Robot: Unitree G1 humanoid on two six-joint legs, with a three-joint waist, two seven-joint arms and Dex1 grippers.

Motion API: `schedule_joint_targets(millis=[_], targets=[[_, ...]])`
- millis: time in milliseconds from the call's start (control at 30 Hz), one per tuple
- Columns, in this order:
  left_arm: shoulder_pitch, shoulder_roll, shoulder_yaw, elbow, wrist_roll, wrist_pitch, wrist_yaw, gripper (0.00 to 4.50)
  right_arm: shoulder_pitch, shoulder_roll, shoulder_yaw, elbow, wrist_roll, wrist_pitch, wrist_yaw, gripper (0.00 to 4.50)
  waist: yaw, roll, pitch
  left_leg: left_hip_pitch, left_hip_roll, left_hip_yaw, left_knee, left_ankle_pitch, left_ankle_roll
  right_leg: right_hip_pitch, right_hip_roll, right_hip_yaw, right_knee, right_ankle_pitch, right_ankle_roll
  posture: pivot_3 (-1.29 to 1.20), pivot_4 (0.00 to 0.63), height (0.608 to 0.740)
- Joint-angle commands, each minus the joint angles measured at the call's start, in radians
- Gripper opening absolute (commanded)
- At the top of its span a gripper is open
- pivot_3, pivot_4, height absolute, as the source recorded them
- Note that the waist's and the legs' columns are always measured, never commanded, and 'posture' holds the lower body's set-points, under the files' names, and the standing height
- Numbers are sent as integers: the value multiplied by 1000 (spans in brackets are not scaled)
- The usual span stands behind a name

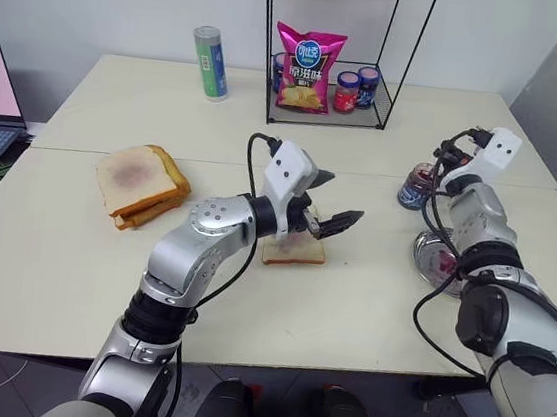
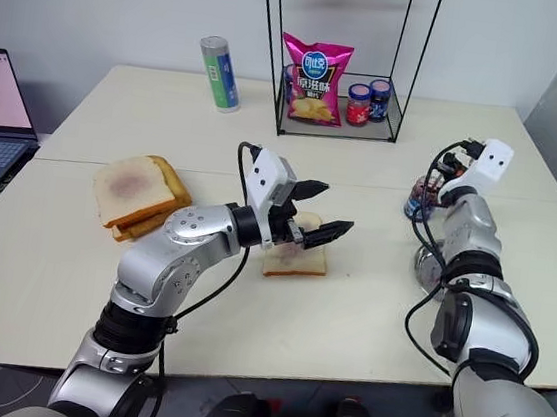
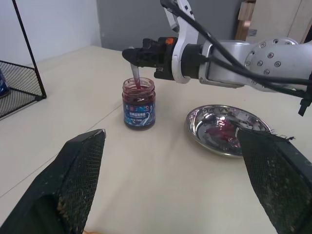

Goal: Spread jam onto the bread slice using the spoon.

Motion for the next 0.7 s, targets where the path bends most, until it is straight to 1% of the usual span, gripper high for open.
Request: schedule_joint_targets(millis=[33,700], targets=[[-25,-9,6,-8,5,-33,7,4500,-39,-18,-42,-26,45,12,-2,80,0,0,0,0,0,0,0,0,0,0,0,0,0,0,0,0,150,740],[-51,-32,-13,52,21,-85,-28,4500,-55,-57,-121,-57,114,40,-35,80,0,0,0,0,0,1,0,0,0,0,0,0,0,0,0,0,150,740]])
